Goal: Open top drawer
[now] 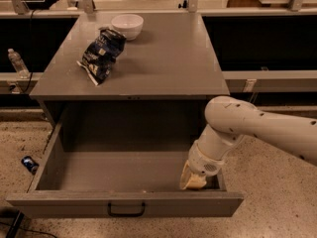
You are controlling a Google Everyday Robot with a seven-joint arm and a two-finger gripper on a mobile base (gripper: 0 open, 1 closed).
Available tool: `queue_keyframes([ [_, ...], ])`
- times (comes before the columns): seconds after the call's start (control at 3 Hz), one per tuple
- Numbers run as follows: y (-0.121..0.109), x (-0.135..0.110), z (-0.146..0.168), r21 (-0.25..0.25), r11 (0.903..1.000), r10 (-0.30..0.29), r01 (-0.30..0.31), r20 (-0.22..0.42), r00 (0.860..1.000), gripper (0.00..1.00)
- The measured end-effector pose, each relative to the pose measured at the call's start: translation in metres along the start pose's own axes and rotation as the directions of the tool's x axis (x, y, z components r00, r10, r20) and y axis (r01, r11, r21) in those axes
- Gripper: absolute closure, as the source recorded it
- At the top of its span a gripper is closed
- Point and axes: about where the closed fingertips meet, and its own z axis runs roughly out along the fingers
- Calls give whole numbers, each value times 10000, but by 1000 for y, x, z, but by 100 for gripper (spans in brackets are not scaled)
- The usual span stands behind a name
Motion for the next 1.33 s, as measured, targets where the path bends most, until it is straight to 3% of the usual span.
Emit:
queue_keyframes([
  [0.33,-11,-15,-15,389,9989,-285,261,620,9977,100],
  [0.67,-29,-34,-50,1261,9904,-728,567,1265,9893,100],
  [1.0,-37,-47,-84,1786,9822,-913,586,1809,9793,100],
  [1.33,-36,-54,-114,2197,9753,-829,241,2629,9613,86],
])
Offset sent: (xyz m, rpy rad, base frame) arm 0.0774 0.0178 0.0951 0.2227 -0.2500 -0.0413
